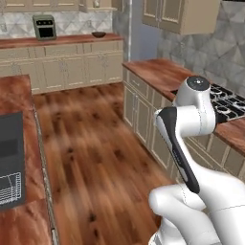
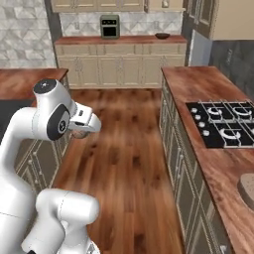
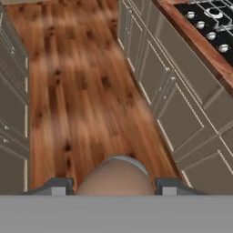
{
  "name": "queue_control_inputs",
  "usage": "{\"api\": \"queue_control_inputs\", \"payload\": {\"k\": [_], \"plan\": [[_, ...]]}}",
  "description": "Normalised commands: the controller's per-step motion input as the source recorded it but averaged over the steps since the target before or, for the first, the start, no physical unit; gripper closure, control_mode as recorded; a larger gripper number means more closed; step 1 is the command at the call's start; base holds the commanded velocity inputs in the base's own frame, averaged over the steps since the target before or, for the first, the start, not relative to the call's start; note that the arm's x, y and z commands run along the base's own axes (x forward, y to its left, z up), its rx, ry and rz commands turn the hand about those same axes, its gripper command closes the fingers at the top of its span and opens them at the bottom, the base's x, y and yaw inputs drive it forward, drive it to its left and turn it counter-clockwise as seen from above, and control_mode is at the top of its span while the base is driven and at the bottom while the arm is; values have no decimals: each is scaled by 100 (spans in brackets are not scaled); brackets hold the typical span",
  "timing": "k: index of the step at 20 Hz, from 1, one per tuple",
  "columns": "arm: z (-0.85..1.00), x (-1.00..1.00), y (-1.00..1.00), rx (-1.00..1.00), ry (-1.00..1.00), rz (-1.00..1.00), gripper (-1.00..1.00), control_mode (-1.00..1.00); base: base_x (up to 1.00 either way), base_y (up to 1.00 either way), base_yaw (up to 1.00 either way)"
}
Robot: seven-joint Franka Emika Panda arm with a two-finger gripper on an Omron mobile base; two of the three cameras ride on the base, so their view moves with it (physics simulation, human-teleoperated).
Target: Pick the egg and butter from the fridge and place them by the bowl for mixing.
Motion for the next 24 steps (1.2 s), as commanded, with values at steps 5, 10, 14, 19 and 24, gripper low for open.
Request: {"api": "queue_control_inputs", "payload": {"k": [5,10,14,19,24], "plan": [[0,0,0,0,0,0,100,100,92,16,0],[0,0,0,0,0,0,100,100,94,10,0],[0,0,0,0,0,0,100,100,94,6,0],[0,0,0,0,0,0,100,100,93,4,2],[0,0,0,0,0,0,100,100,93,0,3]]}}
